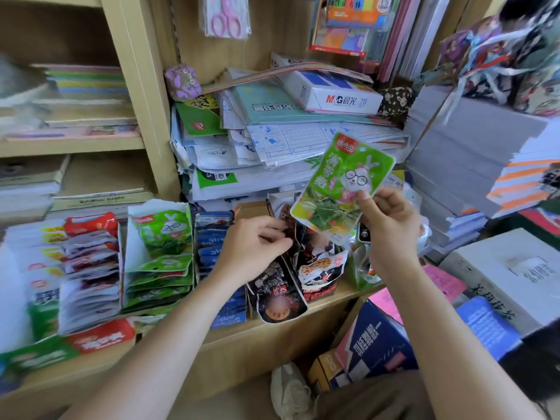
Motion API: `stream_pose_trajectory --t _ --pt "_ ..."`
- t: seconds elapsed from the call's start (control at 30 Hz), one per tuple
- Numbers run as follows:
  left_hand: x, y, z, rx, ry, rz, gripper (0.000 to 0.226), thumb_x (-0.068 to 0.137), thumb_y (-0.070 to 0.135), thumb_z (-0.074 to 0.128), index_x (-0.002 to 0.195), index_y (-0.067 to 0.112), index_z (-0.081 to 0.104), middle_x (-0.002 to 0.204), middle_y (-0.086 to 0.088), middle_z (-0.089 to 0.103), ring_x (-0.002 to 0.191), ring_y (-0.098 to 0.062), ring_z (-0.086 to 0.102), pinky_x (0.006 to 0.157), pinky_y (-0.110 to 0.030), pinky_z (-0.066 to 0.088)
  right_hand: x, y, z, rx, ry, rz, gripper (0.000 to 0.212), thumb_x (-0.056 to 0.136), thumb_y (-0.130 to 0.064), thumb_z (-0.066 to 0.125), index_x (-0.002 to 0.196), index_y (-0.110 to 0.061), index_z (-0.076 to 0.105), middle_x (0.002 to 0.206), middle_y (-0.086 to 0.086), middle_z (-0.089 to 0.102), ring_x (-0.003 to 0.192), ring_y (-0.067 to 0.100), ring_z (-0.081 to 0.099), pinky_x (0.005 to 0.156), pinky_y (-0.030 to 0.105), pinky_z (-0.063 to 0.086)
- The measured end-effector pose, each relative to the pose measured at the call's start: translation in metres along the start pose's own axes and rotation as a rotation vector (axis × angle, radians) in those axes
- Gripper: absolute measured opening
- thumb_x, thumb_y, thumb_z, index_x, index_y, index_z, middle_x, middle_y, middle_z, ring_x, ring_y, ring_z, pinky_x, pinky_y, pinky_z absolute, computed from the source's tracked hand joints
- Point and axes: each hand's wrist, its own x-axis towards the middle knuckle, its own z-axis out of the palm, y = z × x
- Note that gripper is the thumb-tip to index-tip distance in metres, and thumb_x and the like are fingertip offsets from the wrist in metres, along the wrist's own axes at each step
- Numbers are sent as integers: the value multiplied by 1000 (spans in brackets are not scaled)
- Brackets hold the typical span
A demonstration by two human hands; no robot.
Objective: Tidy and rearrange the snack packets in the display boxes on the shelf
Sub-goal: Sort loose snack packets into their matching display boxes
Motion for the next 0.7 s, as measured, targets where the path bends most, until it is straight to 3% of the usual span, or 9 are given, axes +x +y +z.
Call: stream_pose_trajectory --t 0.1,0.17,0.27,0.33,0.37,0.43,0.53,0.63,0.7 --pt "-19 -5 -34 7 89 50 29 85 13 75 109 31 73 93 15 75 80 1 70 82 -25 59 -9 -1 16 -4 -112 12 14 89 -8 70 82 -15 62 79 7 71 72 13 68 62 18 49" --pt "-34 -12 -63 84 159 79 31 86 8 72 110 28 74 94 17 74 85 3 68 80 -22 57 -16 -2 30 -17 -194 1 10 90 -5 69 85 -11 63 79 3 74 76 14 71 65 18 51" --pt "-60 -31 -116 220 251 56 30 85 8 69 104 30 76 92 20 73 89 4 67 78 -23 55 -30 -2 56 -97 -318 -45 5 89 -6 71 90 -3 67 81 4 75 76 12 71 69 19 52" --pt "-76 -48 -146 317 258 1 25 82 19 73 99 36 75 92 23 73 92 6 65 83 -31 56 -39 0 76 -113 -398 -46 5 89 -7 71 92 -3 69 86 9 76 80 16 73 71 21 53" --pt "-84 -56 -156 360 241 -29 23 78 30 74 99 38 75 94 25 72 94 7 65 87 -35 56 -43 1 86 -96 -433 -41 2 89 -7 71 91 -8 70 87 9 76 82 20 74 73 25 55" --pt "-99 -69 -170 426 162 -95 39 69 55 66 104 40 73 103 27 70 101 7 63 93 -38 55 -50 7 109 -88 -451 -59 8 89 -8 73 86 -16 71 86 7 77 83 24 74 74 34 57" --pt "-119 -86 -173 527 -46 -118 59 66 81 58 113 48 67 117 33 60 114 6 55 99 -36 49 -61 15 144 -153 -447 -137 5 89 -10 74 86 -10 70 80 8 74 77 29 72 70 44 58" --pt "-131 -97 -172 574 -118 -92 58 69 83 60 116 50 67 123 32 57 120 6 48 103 -32 43 -74 26 177 -247 -401 -223 16 89 -15 74 79 -23 66 69 -9 68 65 9 65 61 29 51" --pt "-134 -99 -171 587 -59 -31 37 80 64 71 110 42 74 117 28 64 116 2 54 103 -36 45 -81 41 192 -362 -479 -276 8 91 -16 71 85 -20 71 74 -7 71 69 8 67 65 30 54"
